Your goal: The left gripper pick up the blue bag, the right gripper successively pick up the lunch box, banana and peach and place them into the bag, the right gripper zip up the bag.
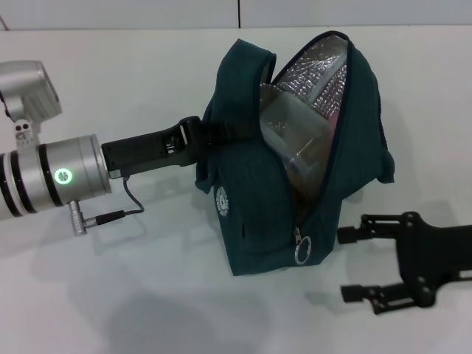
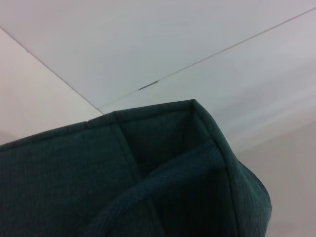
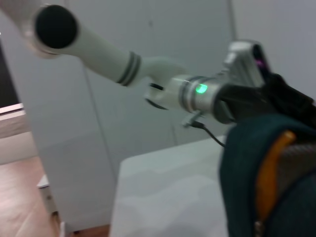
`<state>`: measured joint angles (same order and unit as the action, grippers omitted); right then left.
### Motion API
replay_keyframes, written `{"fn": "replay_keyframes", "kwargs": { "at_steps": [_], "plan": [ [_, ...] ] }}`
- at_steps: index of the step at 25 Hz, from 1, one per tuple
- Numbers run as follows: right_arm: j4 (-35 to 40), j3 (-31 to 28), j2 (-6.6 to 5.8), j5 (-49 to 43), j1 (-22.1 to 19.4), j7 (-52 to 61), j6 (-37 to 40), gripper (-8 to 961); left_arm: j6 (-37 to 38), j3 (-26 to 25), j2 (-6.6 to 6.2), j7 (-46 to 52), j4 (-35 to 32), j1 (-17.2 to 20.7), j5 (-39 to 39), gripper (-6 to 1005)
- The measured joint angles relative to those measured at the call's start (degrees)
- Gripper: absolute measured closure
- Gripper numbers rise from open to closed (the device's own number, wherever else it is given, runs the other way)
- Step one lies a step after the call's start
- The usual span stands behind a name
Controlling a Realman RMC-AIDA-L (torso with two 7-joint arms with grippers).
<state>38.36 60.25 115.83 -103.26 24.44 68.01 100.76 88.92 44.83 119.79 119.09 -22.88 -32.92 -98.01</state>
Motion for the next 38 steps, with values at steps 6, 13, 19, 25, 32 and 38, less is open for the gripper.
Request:
{"fn": "replay_keyframes", "kwargs": {
  "at_steps": [6,13,19,25,32,38],
  "plan": [
    [-7.1,0.8,0.17,1.9,3.3,-2.7,-4.8,192,0.1,0.1,0.0,-0.1,0.0,0.0,0.1,944],
    [-8.6,5.9,0.35,5.4,4.4,-3.1,-7.0,204,0.0,0.1,0.0,-0.8,0.0,0.0,0.1,944],
    [-9.1,11.1,0.39,8.4,4.4,-3.1,-8.5,214,0.0,0.1,0.0,-0.8,0.0,0.1,0.1,944],
    [-9.8,16.2,0.36,12.5,4.5,-3.1,-11.6,225,0.0,0.1,0.0,-0.8,0.0,0.1,0.1,944],
    [-9.7,22.7,0.35,17.4,4.5,-3.3,-14.2,237,0.0,0.1,0.0,-0.9,0.0,0.1,0.1,943],
    [-9.9,24.4,0.35,20.6,4.5,-4.5,-14.5,247,0.0,0.1,0.0,-1.0,0.0,0.4,0.1,943]
  ]
}}
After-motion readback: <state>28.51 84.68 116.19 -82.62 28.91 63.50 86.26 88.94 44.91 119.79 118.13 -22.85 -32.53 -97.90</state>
